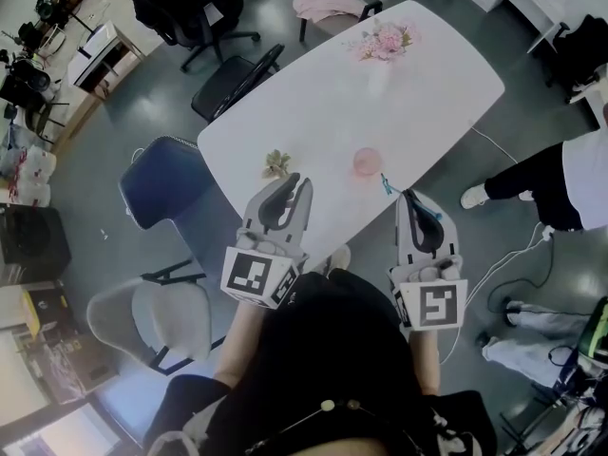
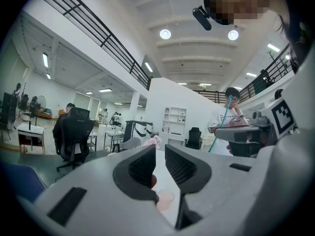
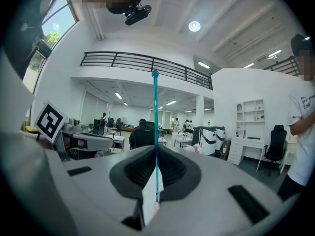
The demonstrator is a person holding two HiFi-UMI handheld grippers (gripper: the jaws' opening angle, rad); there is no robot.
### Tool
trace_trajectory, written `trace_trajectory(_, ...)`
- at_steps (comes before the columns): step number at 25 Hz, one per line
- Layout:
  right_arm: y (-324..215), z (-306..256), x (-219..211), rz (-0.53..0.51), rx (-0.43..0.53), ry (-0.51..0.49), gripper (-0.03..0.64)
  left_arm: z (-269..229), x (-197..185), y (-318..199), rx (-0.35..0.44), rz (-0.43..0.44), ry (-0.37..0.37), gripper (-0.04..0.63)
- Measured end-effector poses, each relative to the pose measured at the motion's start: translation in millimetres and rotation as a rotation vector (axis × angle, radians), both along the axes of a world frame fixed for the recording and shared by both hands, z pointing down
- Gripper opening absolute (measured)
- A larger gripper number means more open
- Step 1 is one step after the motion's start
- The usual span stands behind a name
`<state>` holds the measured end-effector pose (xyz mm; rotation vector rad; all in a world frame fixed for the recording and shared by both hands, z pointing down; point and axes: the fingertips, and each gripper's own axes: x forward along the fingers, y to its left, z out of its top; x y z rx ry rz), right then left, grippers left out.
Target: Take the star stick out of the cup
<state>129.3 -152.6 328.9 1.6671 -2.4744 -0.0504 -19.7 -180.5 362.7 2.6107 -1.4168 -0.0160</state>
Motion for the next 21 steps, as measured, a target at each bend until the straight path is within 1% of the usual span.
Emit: trace_trajectory(21, 0.8, -2.6, 2.1, 0.009, 0.004, -0.007, 0.014, 0.2, 0.6, 1.9, -0.004, 0.0, 0.001, 0.061)
